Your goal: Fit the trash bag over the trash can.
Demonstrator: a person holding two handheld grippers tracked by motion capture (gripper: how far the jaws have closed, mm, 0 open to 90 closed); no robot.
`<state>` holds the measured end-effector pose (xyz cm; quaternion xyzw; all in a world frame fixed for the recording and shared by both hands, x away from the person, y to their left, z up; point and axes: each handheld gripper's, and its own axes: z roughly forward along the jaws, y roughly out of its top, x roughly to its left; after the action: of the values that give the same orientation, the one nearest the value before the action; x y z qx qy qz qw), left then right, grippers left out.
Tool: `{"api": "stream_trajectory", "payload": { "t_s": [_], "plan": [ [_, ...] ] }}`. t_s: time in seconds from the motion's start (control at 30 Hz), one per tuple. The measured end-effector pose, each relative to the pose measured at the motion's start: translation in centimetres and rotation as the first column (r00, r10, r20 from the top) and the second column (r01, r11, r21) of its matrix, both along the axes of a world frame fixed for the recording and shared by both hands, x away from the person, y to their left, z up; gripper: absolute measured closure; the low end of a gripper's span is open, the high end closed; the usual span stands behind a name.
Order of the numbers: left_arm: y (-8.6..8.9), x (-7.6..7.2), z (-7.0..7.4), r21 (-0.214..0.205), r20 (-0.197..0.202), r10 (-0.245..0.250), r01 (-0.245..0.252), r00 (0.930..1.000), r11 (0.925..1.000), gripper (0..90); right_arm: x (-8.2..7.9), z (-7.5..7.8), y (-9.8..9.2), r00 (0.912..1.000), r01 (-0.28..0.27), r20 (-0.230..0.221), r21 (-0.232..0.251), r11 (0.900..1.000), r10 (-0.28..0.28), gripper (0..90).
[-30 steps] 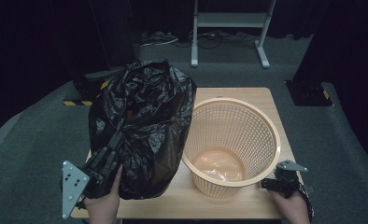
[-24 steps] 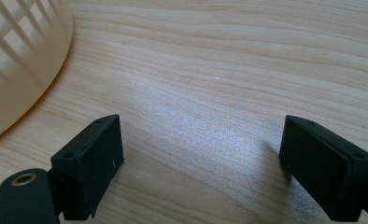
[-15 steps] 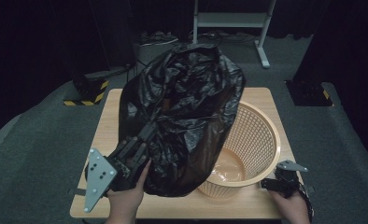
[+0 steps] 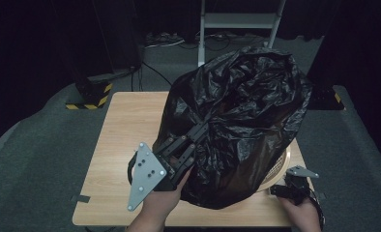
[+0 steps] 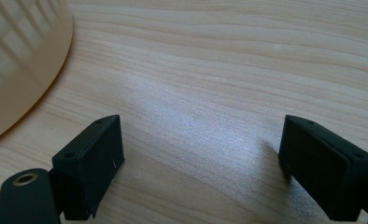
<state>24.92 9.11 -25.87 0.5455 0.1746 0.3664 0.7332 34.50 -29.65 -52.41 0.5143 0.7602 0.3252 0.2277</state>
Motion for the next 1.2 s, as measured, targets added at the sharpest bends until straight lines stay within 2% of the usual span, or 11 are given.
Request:
{"api": "stream_trajectory", "payload": {
  "t_s": [0.33,0.5,0.57,0.63,0.7,0.77,0.83,1.0,1.13,1.2],
  "plan": [
    [-2.5,1.1,0.1,0.042,-0.016,-0.037,0.037,0.9992,0.9984,87.6,0.0,0.0,0.0,1.0,0.002,-0.001,0.003,1.0,-0.002,13.8],
    [-3.0,1.6,0.8,0.02,-0.032,-0.068,0.069,0.9972,0.9974,66.6,0.0,0.0,0.0,1.0,0.002,-0.001,0.004,1.0,-0.002,13.8],
    [-3.1,1.1,1.2,0.006,0.001,-0.054,0.054,0.9985,0.9985,58.6,0.0,0.0,0.0,1.0,0.0,0.002,0.003,1.0,0.0,13.9],
    [-3.1,1.0,1.5,-0.009,0.014,-0.054,0.054,0.9985,0.9985,57.8,0.0,0.0,0.0,1.0,0.001,0.001,0.002,1.0,-0.001,13.9],
    [-3.0,1.1,1.6,-0.011,0.027,-0.036,0.036,0.999,0.9993,57.8,0.0,0.0,0.0,1.0,0.0,0.003,0.002,1.0,0.0,13.8],
    [-2.8,1.3,1.6,-0.01,0.025,-0.025,0.026,0.9994,0.9996,57.9,0.0,0.0,0.0,1.0,0.0,0.002,0.003,1.0,0.0,14.0],
    [-2.2,1.4,1.5,-0.022,0.026,-0.012,0.012,0.9996,0.9997,57.7,-0.1,0.0,0.0,1.0,0.003,-0.002,0.007,1.0,-0.003,14.1],
    [-0.3,1.5,1.0,-0.02,0.03,0.048,-0.047,0.9984,0.9987,54.4,-0.1,0.0,-0.1,1.0,0.003,-0.005,0.009,1.0,-0.003,14.0],
    [1.3,1.7,-0.3,0.004,0.03,0.119,-0.12,0.9924,0.9928,51.6,0.0,0.0,0.0,1.0,0.002,-0.002,0.006,1.0,-0.002,14.0],
    [2.0,1.9,-1.3,0.015,0.008,0.143,-0.143,0.9897,0.9896,51.4,-0.1,0.0,0.0,1.0,0.002,-0.003,0.005,1.0,-0.002,14.0]
  ]
}}
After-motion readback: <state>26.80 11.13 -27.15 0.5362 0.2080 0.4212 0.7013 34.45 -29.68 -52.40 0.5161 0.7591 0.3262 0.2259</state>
